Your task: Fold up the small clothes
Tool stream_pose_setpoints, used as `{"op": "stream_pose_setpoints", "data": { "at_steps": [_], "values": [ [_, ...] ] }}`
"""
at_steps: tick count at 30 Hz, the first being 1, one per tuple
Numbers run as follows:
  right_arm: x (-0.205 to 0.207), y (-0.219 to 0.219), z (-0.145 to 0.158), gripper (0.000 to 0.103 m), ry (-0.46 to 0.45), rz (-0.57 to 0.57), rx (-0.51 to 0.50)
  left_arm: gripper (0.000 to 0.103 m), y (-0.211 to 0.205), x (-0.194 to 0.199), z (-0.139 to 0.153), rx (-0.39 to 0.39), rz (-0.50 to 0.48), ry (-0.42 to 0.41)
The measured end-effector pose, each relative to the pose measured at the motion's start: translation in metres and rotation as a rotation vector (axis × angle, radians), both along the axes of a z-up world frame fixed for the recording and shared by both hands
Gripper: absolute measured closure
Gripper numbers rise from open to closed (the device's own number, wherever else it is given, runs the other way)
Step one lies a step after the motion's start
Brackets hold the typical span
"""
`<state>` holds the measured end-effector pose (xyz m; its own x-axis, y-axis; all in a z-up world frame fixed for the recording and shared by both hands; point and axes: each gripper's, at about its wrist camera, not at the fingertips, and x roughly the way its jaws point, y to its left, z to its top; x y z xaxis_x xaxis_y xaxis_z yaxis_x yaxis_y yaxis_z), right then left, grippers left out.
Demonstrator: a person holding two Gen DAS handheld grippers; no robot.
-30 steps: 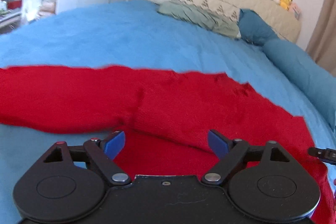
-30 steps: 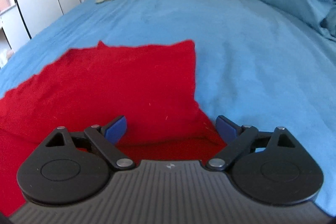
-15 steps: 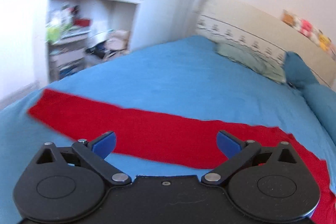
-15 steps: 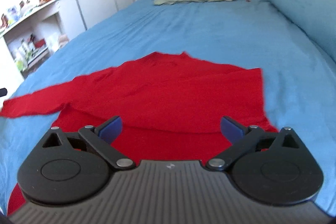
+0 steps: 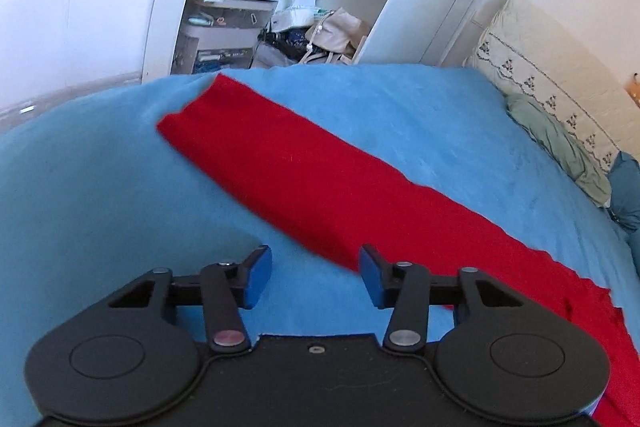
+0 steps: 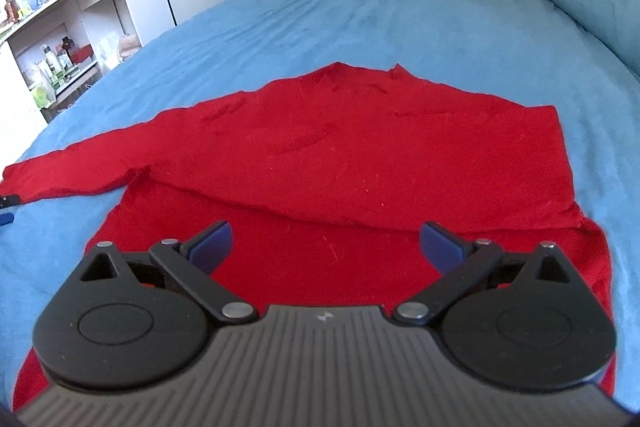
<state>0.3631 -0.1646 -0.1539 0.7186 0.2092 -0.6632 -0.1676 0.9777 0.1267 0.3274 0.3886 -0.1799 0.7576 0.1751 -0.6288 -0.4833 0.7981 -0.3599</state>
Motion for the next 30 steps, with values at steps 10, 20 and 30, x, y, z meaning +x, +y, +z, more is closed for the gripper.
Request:
{"op": "stream_pose_setpoints", "data": {
  "at_steps": [10,20,30],
  "values": [
    [0.009,-0.006,-0.012,0.0,0.012,-0.034,0.002,0.091,0.009,0.03,-0.004,0.081,0.063,0.015],
    [0.01,-0.015,-0.014,0.0,0.011,-0.063,0.027,0.097,-0.006,0.032,0.014,0.16,0.043,0.01],
    [0.007,-0.034,0.005,0.0,-0.045,-0.071,-0.026,0.097,-0.095,0.065,0.093,0.336,-0.134,-0.163]
  ]
}}
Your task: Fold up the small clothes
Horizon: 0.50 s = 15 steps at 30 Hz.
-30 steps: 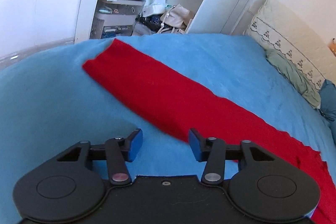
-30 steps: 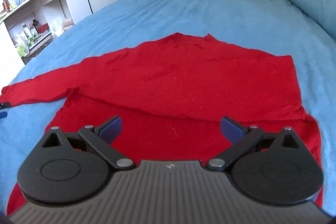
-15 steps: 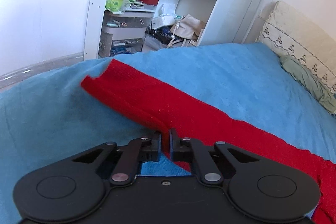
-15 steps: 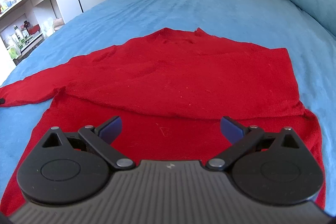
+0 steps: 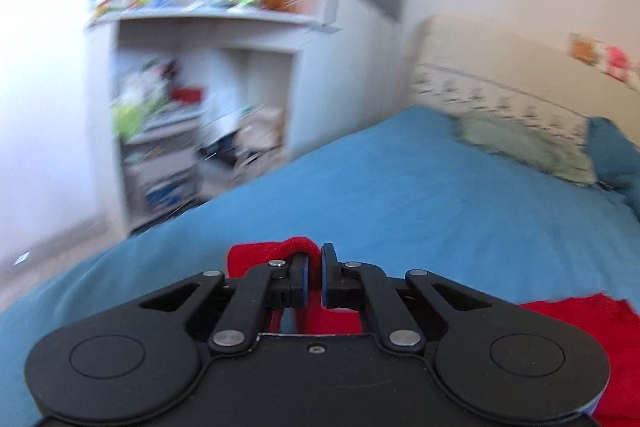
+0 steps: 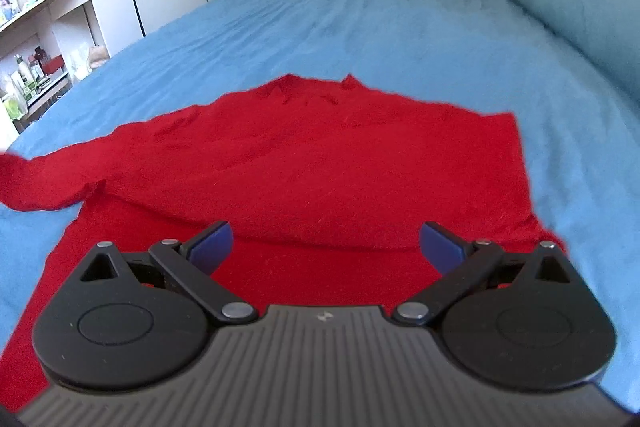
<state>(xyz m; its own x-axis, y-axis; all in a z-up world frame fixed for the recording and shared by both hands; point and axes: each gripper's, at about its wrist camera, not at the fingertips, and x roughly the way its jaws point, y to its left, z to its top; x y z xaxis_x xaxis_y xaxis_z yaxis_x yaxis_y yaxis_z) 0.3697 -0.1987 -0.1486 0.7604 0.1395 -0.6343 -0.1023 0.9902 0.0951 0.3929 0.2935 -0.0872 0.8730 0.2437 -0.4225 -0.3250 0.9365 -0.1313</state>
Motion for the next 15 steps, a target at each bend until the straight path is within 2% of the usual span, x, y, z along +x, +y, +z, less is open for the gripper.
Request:
{"op": "stream_pose_setpoints", "data": {
  "at_steps": [4,8,11,15],
  "values": [
    [-0.002,-0.017,0.011,0.0,-0.028,-0.018,0.036,0.097,-0.084,0.025,0.022,0.03,-0.187,-0.044],
    [-0.005,-0.037,0.019,0.0,-0.049,-0.041,0.052,0.098,-0.176,0.043,0.022,0.023,-0.388,-0.037],
    [-0.008,-0.053,0.017,0.0,-0.049,-0.07,0.066,0.098,-0.241,0.055,-0.004,-0.056,-0.528,0.035],
    [-0.012,-0.074,0.007,0.0,-0.028,-0.129,0.107,0.098,-0.299,0.064,-0.057,-0.051,-0.597,0.179]
  ]
}}
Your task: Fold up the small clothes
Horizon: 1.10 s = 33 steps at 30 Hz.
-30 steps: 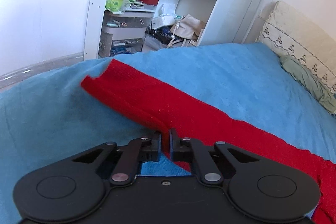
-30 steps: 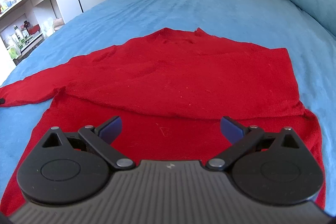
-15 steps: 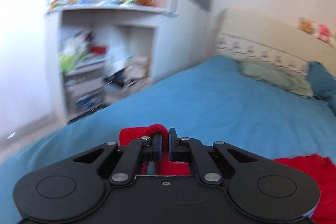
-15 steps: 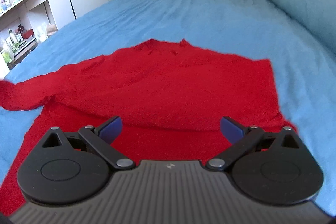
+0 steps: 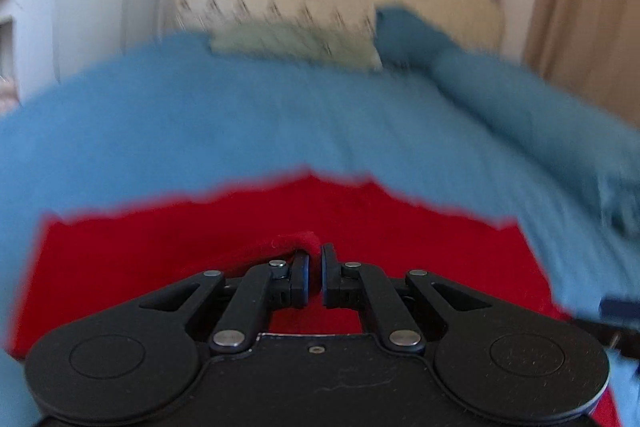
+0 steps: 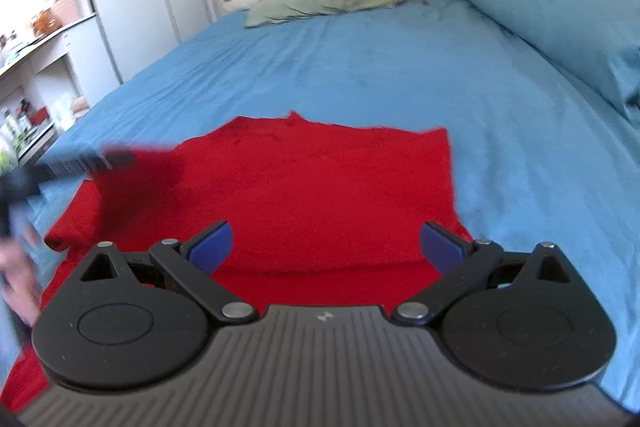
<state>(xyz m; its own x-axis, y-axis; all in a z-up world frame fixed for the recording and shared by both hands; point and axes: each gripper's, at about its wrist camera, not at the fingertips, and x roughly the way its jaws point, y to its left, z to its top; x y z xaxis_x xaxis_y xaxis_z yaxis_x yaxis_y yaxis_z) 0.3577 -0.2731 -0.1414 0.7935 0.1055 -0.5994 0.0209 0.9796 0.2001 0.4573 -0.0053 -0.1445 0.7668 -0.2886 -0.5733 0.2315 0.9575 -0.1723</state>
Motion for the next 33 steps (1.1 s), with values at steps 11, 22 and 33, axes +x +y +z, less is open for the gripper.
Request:
{"op": "stream_pose_setpoints", "data": {
  "at_steps": [11,22,33],
  "values": [
    [0.0,-0.001,0.001,0.0,0.018,0.045,-0.002,0.0,0.003,-0.03,-0.01,0.093,-0.084,-0.022],
    [0.051,0.115,0.026,0.0,0.075,0.447,-0.253,0.0,0.115,-0.052,0.002,0.231,0.118,-0.063],
    [0.095,0.225,-0.03,0.033,0.14,0.615,-0.58,0.001,0.149,-0.047,-0.031,0.172,0.169,0.018]
  ]
}}
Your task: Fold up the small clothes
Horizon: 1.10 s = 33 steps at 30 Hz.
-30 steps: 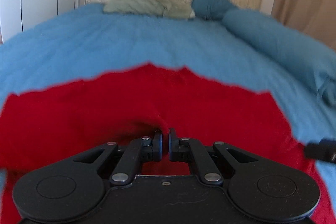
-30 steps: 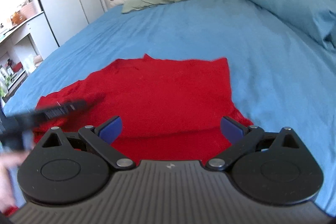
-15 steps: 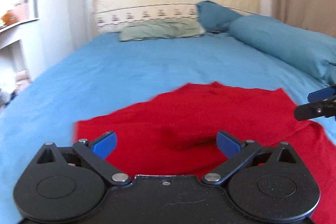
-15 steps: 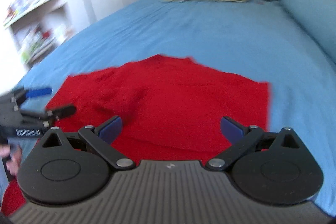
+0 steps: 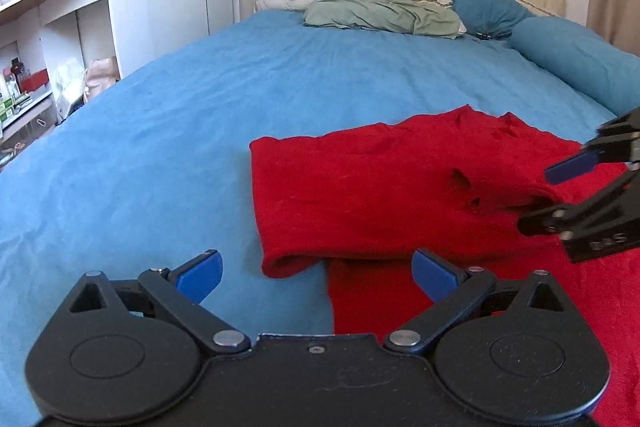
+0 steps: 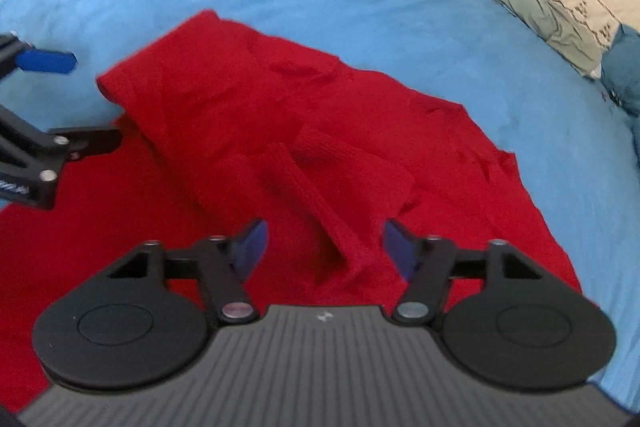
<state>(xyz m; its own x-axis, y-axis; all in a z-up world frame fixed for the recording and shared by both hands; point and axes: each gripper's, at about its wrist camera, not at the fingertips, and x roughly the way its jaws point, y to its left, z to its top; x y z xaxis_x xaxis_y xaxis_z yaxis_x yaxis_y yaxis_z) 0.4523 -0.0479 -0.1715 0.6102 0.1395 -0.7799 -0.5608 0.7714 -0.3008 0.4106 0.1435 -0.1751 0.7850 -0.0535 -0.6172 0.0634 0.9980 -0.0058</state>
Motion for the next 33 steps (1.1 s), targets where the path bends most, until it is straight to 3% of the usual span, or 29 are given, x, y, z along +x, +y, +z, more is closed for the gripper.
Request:
{"op": "stream_pose_setpoints", "data": {
  "at_steps": [1,3,4,5,9,16,21,29,33],
  "values": [
    [0.003,0.003,-0.004,0.037,0.001,0.001,-0.017,0.001,0.0,0.0,0.0,0.001,0.001,0.002],
    [0.011,0.011,-0.012,0.057,0.016,0.007,-0.046,0.001,0.005,0.0,-0.002,0.003,0.003,0.01],
    [0.016,0.016,-0.016,0.074,0.03,0.009,-0.058,0.001,0.007,0.0,-0.004,0.002,0.005,0.012],
    [0.02,0.016,-0.016,0.082,0.031,-0.001,-0.065,0.001,0.01,-0.002,-0.004,0.0,0.006,0.015],
    [0.035,0.003,0.01,0.082,-0.041,-0.083,-0.001,0.001,0.011,0.002,-0.008,-0.017,0.015,0.021],
    [0.054,-0.049,0.085,0.082,-0.194,-0.298,0.19,0.002,0.007,0.01,-0.015,-0.031,0.001,0.031],
    [0.06,-0.08,0.125,0.082,-0.275,-0.373,0.29,0.004,0.004,0.02,-0.017,-0.032,0.023,0.029],
    [0.054,-0.142,0.146,0.082,-0.322,-0.493,0.381,0.007,-0.008,0.038,-0.018,-0.015,0.045,0.039],
    [0.045,-0.183,0.131,0.082,-0.301,-0.578,0.397,0.007,-0.006,0.038,-0.022,-0.026,0.075,0.039]
  ]
}}
